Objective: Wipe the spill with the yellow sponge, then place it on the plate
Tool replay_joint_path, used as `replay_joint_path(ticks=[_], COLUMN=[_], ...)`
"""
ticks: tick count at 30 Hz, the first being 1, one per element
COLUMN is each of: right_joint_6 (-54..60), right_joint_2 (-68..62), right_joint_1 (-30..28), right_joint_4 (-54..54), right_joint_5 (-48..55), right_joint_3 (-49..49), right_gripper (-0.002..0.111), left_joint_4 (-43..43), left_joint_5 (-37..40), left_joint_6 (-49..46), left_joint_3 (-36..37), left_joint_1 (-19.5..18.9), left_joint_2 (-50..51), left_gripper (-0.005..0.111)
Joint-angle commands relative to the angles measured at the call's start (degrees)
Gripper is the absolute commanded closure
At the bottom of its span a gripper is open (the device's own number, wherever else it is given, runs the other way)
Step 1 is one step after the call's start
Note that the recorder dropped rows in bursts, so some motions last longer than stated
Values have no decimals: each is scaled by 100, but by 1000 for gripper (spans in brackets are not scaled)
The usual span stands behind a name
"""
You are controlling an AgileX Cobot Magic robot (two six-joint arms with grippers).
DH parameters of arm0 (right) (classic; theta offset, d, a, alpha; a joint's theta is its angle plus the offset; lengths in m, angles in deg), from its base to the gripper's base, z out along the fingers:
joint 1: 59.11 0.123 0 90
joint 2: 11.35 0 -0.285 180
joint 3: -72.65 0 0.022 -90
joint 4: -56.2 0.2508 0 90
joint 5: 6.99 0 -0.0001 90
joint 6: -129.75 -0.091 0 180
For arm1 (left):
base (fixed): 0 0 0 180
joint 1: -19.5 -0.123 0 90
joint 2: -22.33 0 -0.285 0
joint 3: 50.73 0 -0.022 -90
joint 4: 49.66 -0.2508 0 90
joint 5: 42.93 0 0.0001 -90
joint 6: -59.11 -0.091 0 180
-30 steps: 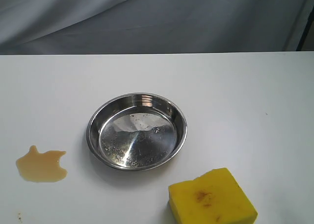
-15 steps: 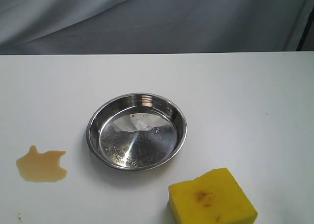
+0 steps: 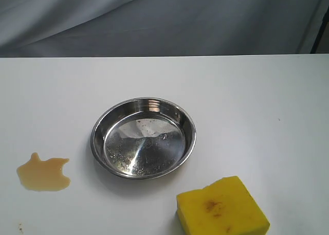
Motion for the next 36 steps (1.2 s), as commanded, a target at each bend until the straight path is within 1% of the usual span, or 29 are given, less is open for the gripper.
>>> replay_joint_path(ticks=[1, 6, 10, 18, 23, 29, 31, 36], right_joint_6=[-325, -356, -367, -1095, -1106, -1106, -1106, -1106], right_joint_2=[30, 30, 30, 30, 30, 30, 30, 30], right_joint_1=[13, 13, 13, 13, 13, 13, 13, 13], right_joint_4=[427, 608, 963, 989, 989, 679, 579, 382], right_joint_5=[-199, -320, -341, -415, -404, -231, 83, 441], right_joint_3=[21, 21, 21, 21, 21, 21, 21, -355], right_gripper=[108, 108, 108, 108, 108, 108, 108, 108], left_joint_4=[-8, -8, -8, -8, -8, -8, -8, -8], left_joint_5=[-41, -41, -41, -41, -41, -41, -41, -41], left_joint_6=[28, 28, 28, 28, 28, 28, 28, 28], left_joint_3=[-17, -17, -17, -17, -17, -17, -17, -17], left_joint_1=[-7, -7, -7, -7, -7, -7, -7, -7], left_joint_2=[-28, -28, -28, -28, -28, -28, -28, -28], left_gripper=[107, 107, 107, 107, 107, 107, 107, 107])
